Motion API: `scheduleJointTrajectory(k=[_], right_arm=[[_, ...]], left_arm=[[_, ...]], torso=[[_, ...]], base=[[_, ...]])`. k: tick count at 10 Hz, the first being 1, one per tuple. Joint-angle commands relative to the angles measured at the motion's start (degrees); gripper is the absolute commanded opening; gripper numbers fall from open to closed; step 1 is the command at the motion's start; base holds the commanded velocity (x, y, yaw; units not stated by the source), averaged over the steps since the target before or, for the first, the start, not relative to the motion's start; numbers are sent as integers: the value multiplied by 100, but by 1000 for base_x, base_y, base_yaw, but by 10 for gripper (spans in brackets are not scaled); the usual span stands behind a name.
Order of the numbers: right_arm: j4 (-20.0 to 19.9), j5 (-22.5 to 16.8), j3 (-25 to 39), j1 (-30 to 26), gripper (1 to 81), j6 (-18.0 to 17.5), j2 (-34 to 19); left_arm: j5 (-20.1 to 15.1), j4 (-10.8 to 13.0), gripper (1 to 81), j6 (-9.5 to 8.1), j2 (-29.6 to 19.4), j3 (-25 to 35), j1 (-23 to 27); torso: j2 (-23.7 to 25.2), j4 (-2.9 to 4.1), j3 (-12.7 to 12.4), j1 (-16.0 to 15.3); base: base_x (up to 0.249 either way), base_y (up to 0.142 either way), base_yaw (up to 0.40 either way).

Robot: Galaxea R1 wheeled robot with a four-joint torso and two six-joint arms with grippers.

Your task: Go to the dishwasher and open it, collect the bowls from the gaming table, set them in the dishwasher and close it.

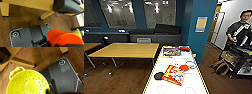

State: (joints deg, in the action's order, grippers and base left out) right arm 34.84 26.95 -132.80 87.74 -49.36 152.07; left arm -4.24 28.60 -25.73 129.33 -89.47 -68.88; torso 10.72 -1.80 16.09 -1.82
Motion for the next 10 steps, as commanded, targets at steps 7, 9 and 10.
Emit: scheduleJointTrajectory(k=[7,9,10], right_arm=[[427,-470,-1167,38,10,14,792],[515,-586,-1325,38,10,23,942],[524,-595,-1326,38,10,23,960]], left_arm=[[1233,445,10,33,760,-1651,-887],[1233,524,10,25,1042,-2004,-1000],[1233,524,10,33,1140,-2137,-1027]], torso=[[2,0,-5,5],[4,0,-6,5],[6,0,-6,5]], base=[[0,0,0],[0,0,0],[0,0,0]])
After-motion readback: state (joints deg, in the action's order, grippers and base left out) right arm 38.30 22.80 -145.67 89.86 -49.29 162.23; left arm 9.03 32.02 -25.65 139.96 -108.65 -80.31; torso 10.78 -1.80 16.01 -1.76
